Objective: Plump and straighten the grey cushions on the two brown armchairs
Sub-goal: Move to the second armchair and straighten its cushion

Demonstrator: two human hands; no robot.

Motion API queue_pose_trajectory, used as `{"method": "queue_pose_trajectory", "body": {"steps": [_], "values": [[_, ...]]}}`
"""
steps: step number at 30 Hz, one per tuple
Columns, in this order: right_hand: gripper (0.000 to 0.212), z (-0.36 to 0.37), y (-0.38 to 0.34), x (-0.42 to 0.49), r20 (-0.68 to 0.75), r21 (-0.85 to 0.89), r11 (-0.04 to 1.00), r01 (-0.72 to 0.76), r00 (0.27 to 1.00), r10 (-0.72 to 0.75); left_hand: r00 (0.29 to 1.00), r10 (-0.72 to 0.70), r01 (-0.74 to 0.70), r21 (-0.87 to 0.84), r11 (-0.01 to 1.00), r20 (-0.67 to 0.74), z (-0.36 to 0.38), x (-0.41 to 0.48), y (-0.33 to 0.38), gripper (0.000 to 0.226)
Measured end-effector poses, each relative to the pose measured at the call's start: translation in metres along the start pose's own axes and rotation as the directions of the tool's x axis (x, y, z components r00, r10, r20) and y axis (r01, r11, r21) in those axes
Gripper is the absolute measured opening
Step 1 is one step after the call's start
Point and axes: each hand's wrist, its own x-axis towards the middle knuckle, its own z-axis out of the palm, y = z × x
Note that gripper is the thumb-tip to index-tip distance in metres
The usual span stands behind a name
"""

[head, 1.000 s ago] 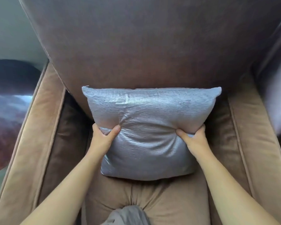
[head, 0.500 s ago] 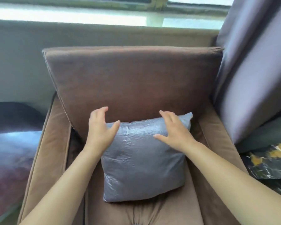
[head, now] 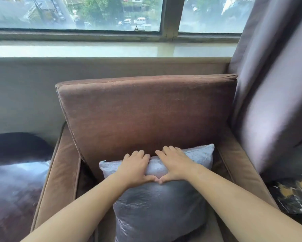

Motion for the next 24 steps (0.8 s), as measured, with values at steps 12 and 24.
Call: {"method": "queue_pose_trajectory", "body": {"steps": [12,24], "values": [[0.102,0.01,-0.002,-0.013,0.055,0.024,0.999,0.029,0.998,-0.03,1.0,-0.002,0.002,-0.018,1.0,0.006,0.011,-0.021,-0.008,0.094],[0.078,0.012,0.048,-0.042,0.082,0.004,0.994,-0.107,0.991,0.107,0.966,0.081,-0.052,0.125,0.991,-0.246,0.02,-0.039,-0.035,0.077]]}}
